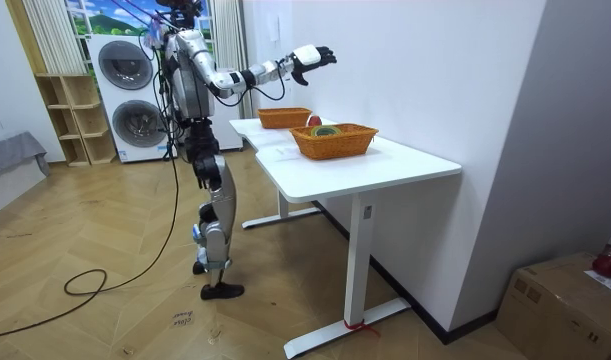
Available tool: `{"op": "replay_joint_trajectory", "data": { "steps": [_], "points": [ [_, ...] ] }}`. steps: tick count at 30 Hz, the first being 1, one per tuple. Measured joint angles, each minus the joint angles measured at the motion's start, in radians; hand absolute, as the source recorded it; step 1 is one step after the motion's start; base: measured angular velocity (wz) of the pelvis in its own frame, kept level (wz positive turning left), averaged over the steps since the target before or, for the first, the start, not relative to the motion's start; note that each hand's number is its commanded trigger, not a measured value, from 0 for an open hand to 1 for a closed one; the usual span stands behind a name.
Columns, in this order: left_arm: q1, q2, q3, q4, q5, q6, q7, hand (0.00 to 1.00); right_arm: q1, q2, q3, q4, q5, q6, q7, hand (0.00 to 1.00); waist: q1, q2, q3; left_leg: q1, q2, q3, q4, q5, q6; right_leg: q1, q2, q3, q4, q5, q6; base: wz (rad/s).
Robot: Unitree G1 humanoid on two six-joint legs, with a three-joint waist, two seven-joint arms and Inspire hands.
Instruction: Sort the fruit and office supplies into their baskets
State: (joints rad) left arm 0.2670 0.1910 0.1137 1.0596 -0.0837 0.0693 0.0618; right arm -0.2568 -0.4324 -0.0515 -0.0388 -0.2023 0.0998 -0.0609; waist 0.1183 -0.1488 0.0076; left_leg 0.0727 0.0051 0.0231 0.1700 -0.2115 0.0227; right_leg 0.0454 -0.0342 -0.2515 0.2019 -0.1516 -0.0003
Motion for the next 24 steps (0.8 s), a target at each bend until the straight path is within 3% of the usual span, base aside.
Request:
{"op": "replay_joint_trajectory", "data": {
  "steps": [6, 24],
  "points": [
    [-0.009, 0.000, -0.011, 0.000, -0.001, 0.019, 0.000, 0.00, -0.041, 0.000, 0.041, 0.088, 0.000, 0.023, 0.053, 0.00, 0.000, 0.008, 0.0049, -0.011, -0.001, -0.003, 0.000, 0.000, 0.000, -0.006, 0.000, 0.001, -0.005, 0.000, 0.000, 0.01],
    [-0.006, 0.011, -0.020, 0.001, -0.002, 0.016, -0.044, 0.00, -0.041, 0.000, 0.069, 0.155, -0.088, 0.024, 0.172, 0.00, -0.004, 0.007, -0.0003, -0.036, -0.001, -0.018, 0.019, 0.000, -0.001, -0.011, -0.002, -0.025, -0.016, 0.000, 0.000, 0.03]
  ]
}}
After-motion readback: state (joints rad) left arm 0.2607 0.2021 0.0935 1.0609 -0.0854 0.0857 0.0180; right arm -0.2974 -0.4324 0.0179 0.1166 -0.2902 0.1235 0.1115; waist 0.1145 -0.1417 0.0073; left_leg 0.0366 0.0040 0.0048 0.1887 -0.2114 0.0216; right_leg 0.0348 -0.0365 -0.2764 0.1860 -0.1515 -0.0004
